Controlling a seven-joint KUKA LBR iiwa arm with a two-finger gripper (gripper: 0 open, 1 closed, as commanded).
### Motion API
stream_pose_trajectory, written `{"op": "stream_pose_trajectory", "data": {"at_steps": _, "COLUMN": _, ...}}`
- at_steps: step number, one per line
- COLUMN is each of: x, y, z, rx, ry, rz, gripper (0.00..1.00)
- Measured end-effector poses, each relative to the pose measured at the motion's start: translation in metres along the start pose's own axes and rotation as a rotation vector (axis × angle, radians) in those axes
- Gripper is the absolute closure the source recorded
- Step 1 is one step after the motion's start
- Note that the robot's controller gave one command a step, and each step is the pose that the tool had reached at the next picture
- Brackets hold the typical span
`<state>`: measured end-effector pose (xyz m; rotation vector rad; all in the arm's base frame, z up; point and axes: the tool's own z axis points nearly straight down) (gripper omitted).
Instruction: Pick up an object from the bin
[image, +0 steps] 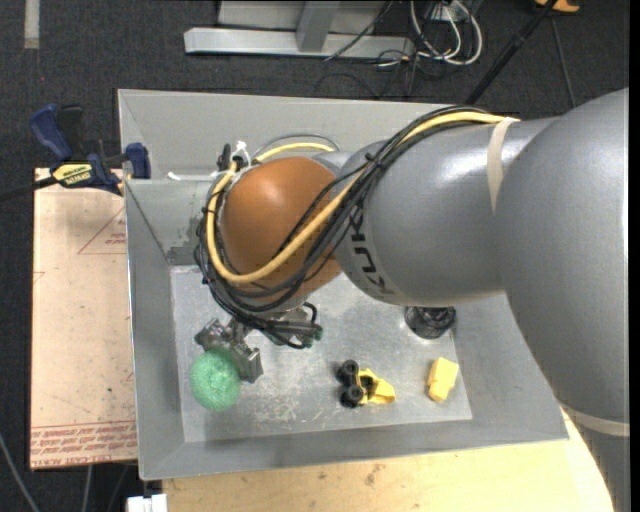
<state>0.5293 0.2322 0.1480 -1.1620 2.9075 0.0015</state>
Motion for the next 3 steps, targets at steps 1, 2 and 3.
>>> {"op": "stream_pose_trajectory", "data": {"at_steps": 1, "x": 0.013, "y": 0.022, "z": -0.01, "rx": -0.006, "ry": 0.013, "rz": 0.021, "gripper": 1.0}}
{"op": "stream_pose_trajectory", "data": {"at_steps": 2, "x": -0.002, "y": 0.021, "z": -0.072, "rx": -0.004, "ry": 0.009, "rz": 0.04, "gripper": 1.0}}
{"op": "stream_pose_trajectory", "data": {"at_steps": 3, "x": -0.004, "y": 0.019, "z": -0.085, "rx": -0.004, "ry": 0.008, "rz": 0.041, "gripper": 1.0}}
